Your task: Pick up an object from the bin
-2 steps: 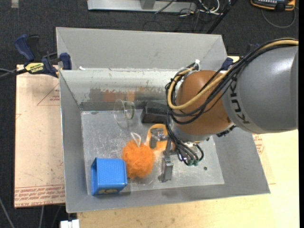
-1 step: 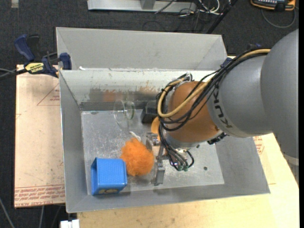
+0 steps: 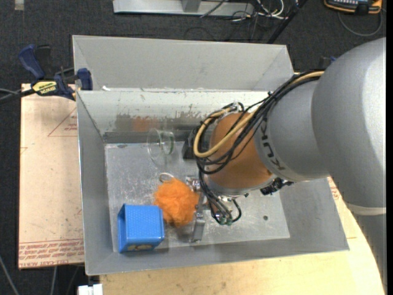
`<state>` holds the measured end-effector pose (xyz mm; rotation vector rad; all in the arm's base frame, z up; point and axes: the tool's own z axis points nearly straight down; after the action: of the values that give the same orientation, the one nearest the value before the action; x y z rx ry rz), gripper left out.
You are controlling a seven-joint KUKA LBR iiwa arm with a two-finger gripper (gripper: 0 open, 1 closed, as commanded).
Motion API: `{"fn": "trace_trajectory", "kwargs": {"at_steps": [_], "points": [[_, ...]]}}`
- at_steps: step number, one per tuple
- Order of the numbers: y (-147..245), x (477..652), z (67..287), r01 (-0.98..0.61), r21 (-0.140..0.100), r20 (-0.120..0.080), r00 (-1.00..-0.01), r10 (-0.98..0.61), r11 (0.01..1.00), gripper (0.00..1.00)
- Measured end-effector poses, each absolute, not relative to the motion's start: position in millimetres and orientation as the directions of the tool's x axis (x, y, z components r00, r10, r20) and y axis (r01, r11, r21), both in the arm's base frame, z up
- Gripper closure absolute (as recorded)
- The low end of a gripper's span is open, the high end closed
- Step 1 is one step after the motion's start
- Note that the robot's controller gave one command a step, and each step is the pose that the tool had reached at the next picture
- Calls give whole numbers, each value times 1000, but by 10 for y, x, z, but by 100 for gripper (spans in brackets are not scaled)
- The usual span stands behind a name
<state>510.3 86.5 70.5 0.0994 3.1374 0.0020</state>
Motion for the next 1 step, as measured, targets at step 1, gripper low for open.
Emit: {"fn": "trace_trajectory", "kwargs": {"at_steps": [1], "points": [[1301, 5261, 725, 3, 5, -12, -1000, 3, 1000, 100]]}}
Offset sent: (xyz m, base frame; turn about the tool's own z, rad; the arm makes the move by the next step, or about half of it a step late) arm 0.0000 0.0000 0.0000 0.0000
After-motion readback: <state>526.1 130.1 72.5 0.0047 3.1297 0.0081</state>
